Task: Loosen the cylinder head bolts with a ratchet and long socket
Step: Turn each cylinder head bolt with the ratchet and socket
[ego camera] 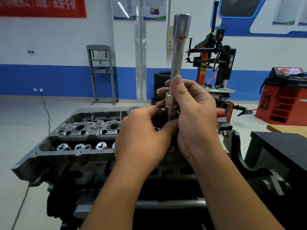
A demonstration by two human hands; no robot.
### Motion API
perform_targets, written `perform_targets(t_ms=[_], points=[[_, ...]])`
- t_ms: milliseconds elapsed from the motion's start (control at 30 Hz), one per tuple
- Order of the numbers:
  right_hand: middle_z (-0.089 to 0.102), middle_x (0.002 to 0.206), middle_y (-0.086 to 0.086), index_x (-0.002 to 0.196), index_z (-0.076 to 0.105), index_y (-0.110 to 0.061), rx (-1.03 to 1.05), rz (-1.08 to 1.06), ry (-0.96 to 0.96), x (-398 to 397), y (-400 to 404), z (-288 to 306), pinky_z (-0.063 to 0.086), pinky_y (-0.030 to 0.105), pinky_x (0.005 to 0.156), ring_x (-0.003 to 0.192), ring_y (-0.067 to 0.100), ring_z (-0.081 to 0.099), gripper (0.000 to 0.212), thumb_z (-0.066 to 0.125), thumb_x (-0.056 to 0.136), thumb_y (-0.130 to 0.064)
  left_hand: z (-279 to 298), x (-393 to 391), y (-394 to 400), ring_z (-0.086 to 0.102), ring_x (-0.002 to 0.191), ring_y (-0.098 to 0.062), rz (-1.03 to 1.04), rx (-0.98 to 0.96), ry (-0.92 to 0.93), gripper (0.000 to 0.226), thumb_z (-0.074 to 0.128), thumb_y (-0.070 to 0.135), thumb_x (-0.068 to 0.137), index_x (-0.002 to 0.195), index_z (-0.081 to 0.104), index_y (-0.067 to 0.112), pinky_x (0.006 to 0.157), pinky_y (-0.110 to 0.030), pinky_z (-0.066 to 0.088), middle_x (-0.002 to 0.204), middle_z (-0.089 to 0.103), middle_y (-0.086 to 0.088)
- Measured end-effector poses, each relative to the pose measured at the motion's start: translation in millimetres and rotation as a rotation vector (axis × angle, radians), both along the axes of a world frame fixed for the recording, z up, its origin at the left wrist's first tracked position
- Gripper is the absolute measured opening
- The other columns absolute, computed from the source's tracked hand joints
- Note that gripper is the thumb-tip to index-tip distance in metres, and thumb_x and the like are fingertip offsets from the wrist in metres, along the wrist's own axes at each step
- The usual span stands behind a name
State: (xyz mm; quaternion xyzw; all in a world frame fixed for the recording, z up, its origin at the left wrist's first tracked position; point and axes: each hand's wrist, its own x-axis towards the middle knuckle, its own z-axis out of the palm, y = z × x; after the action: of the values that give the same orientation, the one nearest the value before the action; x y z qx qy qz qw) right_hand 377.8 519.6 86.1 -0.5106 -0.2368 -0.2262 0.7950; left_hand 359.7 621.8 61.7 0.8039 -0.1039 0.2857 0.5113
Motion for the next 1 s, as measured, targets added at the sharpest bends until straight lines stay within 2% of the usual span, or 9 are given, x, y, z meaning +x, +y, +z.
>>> perform_targets(t_ms=[100, 233, 300, 500, 600, 667, 733, 867, 1000], points=[[0.07, 0.079, 0.005, 0.083, 0.071, -0.021, 0.003, -0.059, -0.027, 0.4, -0.4, -0.2, 0.059, 0.038, 0.068, 0.069, 0.022, 0.066, 0.013, 0.077, 0.086, -0.033, -1.2, 1.1, -0.2, 0.073, 0.088, -0.006, 0.032, 0.014, -0.013, 0.023, 0.081, 0.051, 0.08, 0.1, 0.077, 0.042, 0.08, -0.045, 0.062, 0.089, 0.076, 0.022], [0.073, 0.08, 0.008, 0.085, 0.072, -0.018, 0.005, -0.018, -0.013, 1.3, -0.2, -1.4, 0.058, 0.035, 0.071, 0.071, 0.02, 0.066, 0.022, 0.066, 0.094, -0.037, 4.1, -1.5, 0.7, 0.076, 0.087, -0.014, -0.109, 0.026, 0.033, 0.032, 0.065, 0.05, 0.08, 0.107, 0.077, 0.039, 0.081, -0.051, 0.062, 0.096, 0.078, 0.022], [0.074, 0.08, 0.009, 0.085, 0.073, -0.019, 0.011, 0.007, -0.006, 0.8, -0.4, -0.9, 0.058, 0.032, 0.068, 0.071, 0.02, 0.067, 0.023, 0.063, 0.095, -0.037, 4.2, -1.8, 1.2, 0.076, 0.091, -0.015, -0.12, 0.019, 0.046, 0.035, 0.064, 0.048, 0.079, 0.109, 0.077, 0.039, 0.084, -0.051, 0.061, 0.098, 0.078, 0.021], [0.07, 0.075, 0.002, 0.078, 0.071, -0.026, -0.007, -0.067, -0.041, -0.2, -0.2, 0.1, 0.057, 0.032, 0.067, 0.069, 0.019, 0.065, 0.011, 0.078, 0.085, -0.033, -1.3, 0.7, 0.4, 0.072, 0.082, -0.004, 0.037, 0.014, -0.027, 0.016, 0.082, 0.047, 0.081, 0.094, 0.076, 0.039, 0.079, -0.044, 0.061, 0.085, 0.075, 0.023], [0.07, 0.075, 0.002, 0.078, 0.071, -0.026, -0.033, -0.094, -0.06, 0.6, 0.2, -1.0, 0.056, 0.03, 0.069, 0.07, 0.018, 0.065, 0.013, 0.075, 0.088, -0.034, 1.1, -0.9, 0.2, 0.073, 0.081, -0.009, -0.043, 0.046, -0.004, 0.02, 0.07, 0.052, 0.083, 0.099, 0.076, 0.042, 0.077, -0.047, 0.062, 0.088, 0.075, 0.023], [0.072, 0.078, 0.005, 0.081, 0.07, -0.022, -0.02, -0.086, -0.052, 1.8, -0.2, -1.4, 0.057, 0.034, 0.072, 0.07, 0.02, 0.064, 0.017, 0.07, 0.091, -0.036, 4.3, -2.3, 2.0, 0.075, 0.086, -0.014, -0.13, 0.053, 0.023, 0.03, 0.062, 0.048, 0.083, 0.107, 0.077, 0.04, 0.081, -0.05, 0.062, 0.094, 0.077, 0.021], [0.073, 0.078, 0.006, 0.086, 0.069, -0.016, -0.001, -0.065, -0.029, 2.7, -0.6, -1.2, 0.057, 0.036, 0.07, 0.07, 0.021, 0.063, 0.022, 0.066, 0.095, -0.037, 5.4, -2.4, 3.0, 0.075, 0.094, -0.012, -0.156, 0.048, 0.033, 0.032, 0.061, 0.043, 0.083, 0.109, 0.078, 0.037, 0.086, -0.049, 0.061, 0.098, 0.078, 0.02], [0.074, 0.078, 0.009, 0.085, 0.071, -0.018, 0.011, 0.008, 0.02, 0.8, -0.1, 0.6, 0.058, 0.032, 0.065, 0.068, 0.019, 0.066, 0.024, 0.064, 0.094, -0.039, 2.0, -0.6, 0.7, 0.074, 0.092, -0.008, -0.049, 0.006, 0.015, 0.034, 0.068, 0.053, 0.075, 0.105, 0.077, 0.04, 0.086, -0.047, 0.061, 0.095, 0.077, 0.023], [0.071, 0.08, 0.005, 0.084, 0.071, -0.021, 0.007, -0.05, -0.004, 0.0, -0.6, 0.0, 0.059, 0.039, 0.069, 0.069, 0.022, 0.065, 0.017, 0.075, 0.086, -0.037, -1.3, 1.2, 0.4, 0.071, 0.085, 0.001, 0.032, 0.011, -0.016, 0.021, 0.08, 0.055, 0.078, 0.093, 0.075, 0.042, 0.081, -0.044, 0.062, 0.087, 0.074, 0.025]])
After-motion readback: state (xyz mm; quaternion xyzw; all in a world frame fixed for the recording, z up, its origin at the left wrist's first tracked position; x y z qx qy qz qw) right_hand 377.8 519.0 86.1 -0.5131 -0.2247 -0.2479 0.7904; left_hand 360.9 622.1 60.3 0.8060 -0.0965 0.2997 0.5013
